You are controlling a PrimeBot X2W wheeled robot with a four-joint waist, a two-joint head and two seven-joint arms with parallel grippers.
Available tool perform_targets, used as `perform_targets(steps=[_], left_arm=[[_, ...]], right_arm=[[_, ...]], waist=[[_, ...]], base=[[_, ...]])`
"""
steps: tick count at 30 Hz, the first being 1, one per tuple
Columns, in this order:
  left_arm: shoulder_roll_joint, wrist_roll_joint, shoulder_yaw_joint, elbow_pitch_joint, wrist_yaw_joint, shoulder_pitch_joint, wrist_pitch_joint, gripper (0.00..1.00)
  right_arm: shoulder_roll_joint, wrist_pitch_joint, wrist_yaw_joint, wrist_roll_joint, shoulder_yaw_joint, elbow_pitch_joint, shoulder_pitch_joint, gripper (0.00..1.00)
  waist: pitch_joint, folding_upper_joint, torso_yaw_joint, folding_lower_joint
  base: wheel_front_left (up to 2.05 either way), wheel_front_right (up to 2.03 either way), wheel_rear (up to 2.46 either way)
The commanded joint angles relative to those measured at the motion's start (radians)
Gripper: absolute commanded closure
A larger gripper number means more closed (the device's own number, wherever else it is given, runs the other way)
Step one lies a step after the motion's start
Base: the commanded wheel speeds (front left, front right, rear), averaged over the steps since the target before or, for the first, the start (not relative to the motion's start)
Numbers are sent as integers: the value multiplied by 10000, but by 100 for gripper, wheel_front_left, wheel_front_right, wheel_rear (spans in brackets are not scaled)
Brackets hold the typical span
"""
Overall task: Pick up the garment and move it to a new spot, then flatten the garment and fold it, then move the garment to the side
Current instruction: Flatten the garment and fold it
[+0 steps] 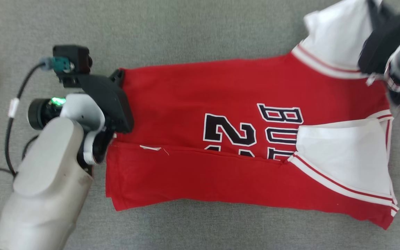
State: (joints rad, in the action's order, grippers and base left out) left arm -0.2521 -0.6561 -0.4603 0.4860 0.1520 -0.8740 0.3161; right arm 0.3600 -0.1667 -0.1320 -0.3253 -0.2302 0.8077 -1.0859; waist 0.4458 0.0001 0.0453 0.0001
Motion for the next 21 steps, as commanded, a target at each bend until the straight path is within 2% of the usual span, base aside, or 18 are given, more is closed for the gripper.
perform_targets(steps=[1, 7, 10, 16, 21], left_arm=[[29, -9, 6, 109, -89, 336, -298, 100], [176, 142, -133, 287, -319, 976, -1348, 100], [169, 273, -220, 303, -463, 1357, -2002, 100], [314, 268, -341, 428, -509, 2129, -2914, 100], [376, 275, -283, 658, -397, 2685, -3636, 100]], right_arm=[[41, 103, 27, -235, -137, -184, 472, 100], [358, 253, 27, -1210, -235, -1289, 1979, 100], [559, 0, 27, -1725, -65, -2477, 3156, 100], [1047, -1502, 27, -2133, 525, -5108, 5833, 100], [901, -2756, 26, -1931, 1317, -6811, 7691, 100]], waist=[[-544, -1, -62, -1], [-1257, -1, -100, -1], [-1606, -1, -119, -1], [-2090, -1, -170, -1], [-2364, -1, -272, -1]], base=[[0, 0, 0], [0, 0, 0], [0, 0, 0], [0, 0, 0], [0, 0, 0]])
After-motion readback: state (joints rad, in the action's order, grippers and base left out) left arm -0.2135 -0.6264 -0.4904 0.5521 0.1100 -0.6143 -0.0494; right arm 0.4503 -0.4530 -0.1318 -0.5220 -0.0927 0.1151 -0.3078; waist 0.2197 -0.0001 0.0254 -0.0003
